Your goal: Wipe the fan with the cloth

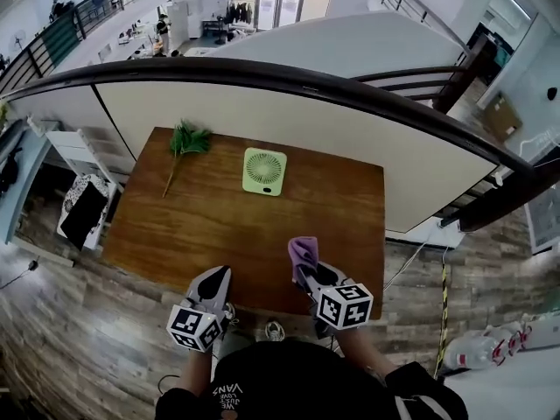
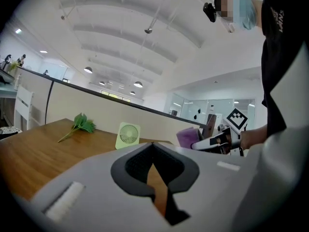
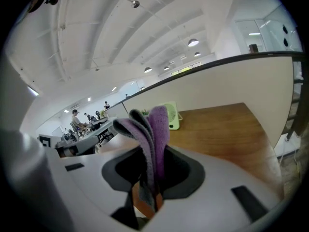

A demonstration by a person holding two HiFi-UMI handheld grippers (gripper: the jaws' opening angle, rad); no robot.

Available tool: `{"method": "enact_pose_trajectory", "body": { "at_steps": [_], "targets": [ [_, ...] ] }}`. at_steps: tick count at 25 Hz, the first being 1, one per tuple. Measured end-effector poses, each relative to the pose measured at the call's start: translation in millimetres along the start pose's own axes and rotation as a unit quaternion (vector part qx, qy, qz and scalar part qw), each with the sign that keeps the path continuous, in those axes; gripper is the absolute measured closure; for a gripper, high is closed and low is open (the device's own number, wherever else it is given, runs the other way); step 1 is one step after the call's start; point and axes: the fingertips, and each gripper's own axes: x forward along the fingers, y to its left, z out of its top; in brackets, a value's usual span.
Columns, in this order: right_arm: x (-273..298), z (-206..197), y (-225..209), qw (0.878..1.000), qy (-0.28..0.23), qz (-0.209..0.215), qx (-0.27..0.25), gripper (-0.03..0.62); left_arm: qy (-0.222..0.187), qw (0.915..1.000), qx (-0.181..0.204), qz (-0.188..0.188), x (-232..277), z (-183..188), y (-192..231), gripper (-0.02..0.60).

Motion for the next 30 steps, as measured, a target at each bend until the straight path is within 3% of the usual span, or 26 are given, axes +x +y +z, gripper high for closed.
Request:
{"method": "enact_pose_trajectory", "body": {
  "at_steps": [7,18,30],
  "targets": [
    [16.4,19.1,13.1,0.997,-0.028,-0.062,0.044,0.487,0.047,0.9951,0.024,-0.084,26.8,22.4,37.8,0.569],
    [76.2,40.8,45.9,0.988,-0.069,-0.128,0.060,0.487,0.069,0.9799,0.046,-0.181,69.6,39.9,109.6,0.569],
    [118.8,54.9,30.7,0.991,-0.043,-0.126,0.028,0.487,0.078,0.9774,0.052,-0.189,133.1,26.4,139.7,0.569]
  ]
}}
